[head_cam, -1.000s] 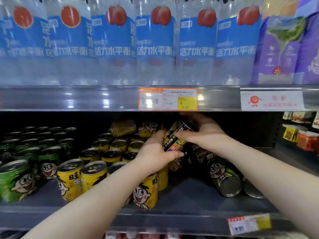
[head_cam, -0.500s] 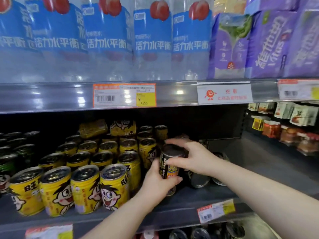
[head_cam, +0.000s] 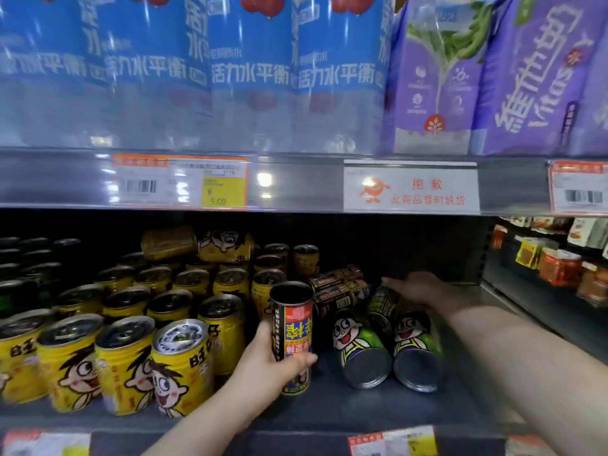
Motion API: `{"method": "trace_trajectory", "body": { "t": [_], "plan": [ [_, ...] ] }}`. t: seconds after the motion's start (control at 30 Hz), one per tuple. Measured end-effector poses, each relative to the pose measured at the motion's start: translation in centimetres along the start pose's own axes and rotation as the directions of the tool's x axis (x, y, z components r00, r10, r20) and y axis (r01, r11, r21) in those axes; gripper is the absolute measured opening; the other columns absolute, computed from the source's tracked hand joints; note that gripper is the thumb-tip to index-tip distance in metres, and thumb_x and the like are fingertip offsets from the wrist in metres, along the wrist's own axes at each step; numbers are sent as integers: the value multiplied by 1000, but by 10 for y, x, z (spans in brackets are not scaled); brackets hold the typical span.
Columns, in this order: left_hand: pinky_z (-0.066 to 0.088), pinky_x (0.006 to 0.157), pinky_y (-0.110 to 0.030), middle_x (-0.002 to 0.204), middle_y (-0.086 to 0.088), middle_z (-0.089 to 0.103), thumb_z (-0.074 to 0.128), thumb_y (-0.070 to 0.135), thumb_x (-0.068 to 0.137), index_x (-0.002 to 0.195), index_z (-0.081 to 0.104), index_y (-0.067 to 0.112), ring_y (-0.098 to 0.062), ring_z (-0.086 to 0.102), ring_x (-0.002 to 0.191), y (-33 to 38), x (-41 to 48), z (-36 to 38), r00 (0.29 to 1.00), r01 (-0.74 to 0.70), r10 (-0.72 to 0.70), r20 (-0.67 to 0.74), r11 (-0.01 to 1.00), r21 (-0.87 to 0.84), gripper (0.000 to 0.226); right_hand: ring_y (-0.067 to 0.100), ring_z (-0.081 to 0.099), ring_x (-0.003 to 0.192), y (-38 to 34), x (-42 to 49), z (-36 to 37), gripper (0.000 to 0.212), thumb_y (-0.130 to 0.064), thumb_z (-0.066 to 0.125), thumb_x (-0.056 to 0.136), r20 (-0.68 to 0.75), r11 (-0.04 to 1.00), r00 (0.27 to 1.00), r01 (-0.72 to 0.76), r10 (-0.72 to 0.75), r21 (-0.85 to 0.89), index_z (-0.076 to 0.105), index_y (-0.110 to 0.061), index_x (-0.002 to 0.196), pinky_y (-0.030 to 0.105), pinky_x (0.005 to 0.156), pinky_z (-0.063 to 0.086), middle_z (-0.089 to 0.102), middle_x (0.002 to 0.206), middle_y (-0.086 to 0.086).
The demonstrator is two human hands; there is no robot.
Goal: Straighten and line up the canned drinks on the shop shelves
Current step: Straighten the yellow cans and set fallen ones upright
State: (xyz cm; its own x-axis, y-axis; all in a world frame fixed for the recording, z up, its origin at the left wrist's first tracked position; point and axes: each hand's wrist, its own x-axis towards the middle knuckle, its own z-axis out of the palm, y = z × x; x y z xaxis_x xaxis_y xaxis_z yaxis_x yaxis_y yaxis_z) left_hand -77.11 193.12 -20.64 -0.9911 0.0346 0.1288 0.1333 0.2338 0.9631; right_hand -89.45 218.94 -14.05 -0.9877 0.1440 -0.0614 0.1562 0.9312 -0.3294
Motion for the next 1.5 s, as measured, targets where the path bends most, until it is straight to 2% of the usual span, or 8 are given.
{"method": "trace_trajectory", "body": {
  "t": [0.13, 0.33, 0.47, 0.63, 0.93, 1.07, 1.37, 1.5],
  "plan": [
    [49, 93, -31, 107, 4, 67, 80, 30, 65, 110, 45, 36, -7, 64, 100, -3, 2, -1, 1000, 7, -7, 4, 1000, 4, 57, 26, 36, 136, -12, 36, 19, 100, -79, 41, 73, 190, 993, 982, -34, 11, 116, 31, -11, 145, 28, 111, 30, 32, 151, 11],
    [51, 89, -27, 105, 5, 68, 79, 31, 61, 109, 46, 35, -7, 64, 97, 0, 0, 1, 1000, 2, -3, -21, 1000, -31, 58, 29, 54, 118, 3, 65, 40, 67, -46, 69, 74, 190, 880, 981, -118, 32, 461, 54, -8, 127, 34, 99, 44, 54, 131, 14],
    [49, 83, -22, 104, 5, 67, 80, 20, 71, 110, 46, 32, -8, 64, 97, 4, -2, 2, 1000, 2, -3, -28, 999, -32, 54, 24, 60, 84, 4, 51, 30, 18, -17, 75, 74, -119, 533, 987, 44, 108, 845, 59, -14, 82, 36, 77, 50, 64, 96, 14],
    [48, 71, -16, 102, 4, 65, 74, 9, 75, 102, 47, 31, -6, 63, 91, 12, -6, 4, 994, -32, 25, -111, 997, -71, 44, 18, 59, 82, -4, -5, -7, 22, -10, 73, 77, -433, 375, 901, 396, 16, 838, 56, -24, 76, 39, 81, 49, 61, 84, 2],
    [49, 70, -19, 95, 5, 68, 76, 12, 73, 102, 52, 28, -9, 65, 87, 52, -76, 18, 970, -192, 161, -180, 967, -165, 41, 22, 61, 93, 2, -129, -18, 37, -16, 72, 79, -480, 423, 877, 441, -18, 791, 47, -17, 105, 33, 78, 52, 62, 96, 1],
    [53, 80, -34, 89, 4, 72, 83, 23, 62, 96, 57, 29, -14, 68, 86, 36, -126, 33, 993, -88, 68, -96, 970, -226, 43, 23, 65, 98, 20, -197, -13, 35, -17, 69, 81, -376, 454, 921, 377, -97, 807, 49, -17, 110, 45, 90, 52, 65, 103, 2],
    [53, 80, -32, 89, 5, 72, 82, 20, 63, 99, 57, 27, -13, 68, 84, -29, -209, 90, 985, 159, -140, 103, 964, -214, 44, 3, 60, 78, 98, -310, 34, 50, -5, 70, 79, -159, 691, 980, 196, -118, 696, 44, -25, 117, 6, 57, 46, 58, 104, -3],
    [50, 77, -26, 96, 6, 70, 82, 15, 67, 102, 54, 31, -9, 66, 87, -46, -219, 107, 974, 200, -177, 138, 964, -174, 47, 7, 58, 87, 138, -309, 68, 68, -7, 80, 67, -116, 756, 990, 135, -78, 641, 42, -18, 122, 15, 77, 50, 57, 100, -8]
  ]
}}
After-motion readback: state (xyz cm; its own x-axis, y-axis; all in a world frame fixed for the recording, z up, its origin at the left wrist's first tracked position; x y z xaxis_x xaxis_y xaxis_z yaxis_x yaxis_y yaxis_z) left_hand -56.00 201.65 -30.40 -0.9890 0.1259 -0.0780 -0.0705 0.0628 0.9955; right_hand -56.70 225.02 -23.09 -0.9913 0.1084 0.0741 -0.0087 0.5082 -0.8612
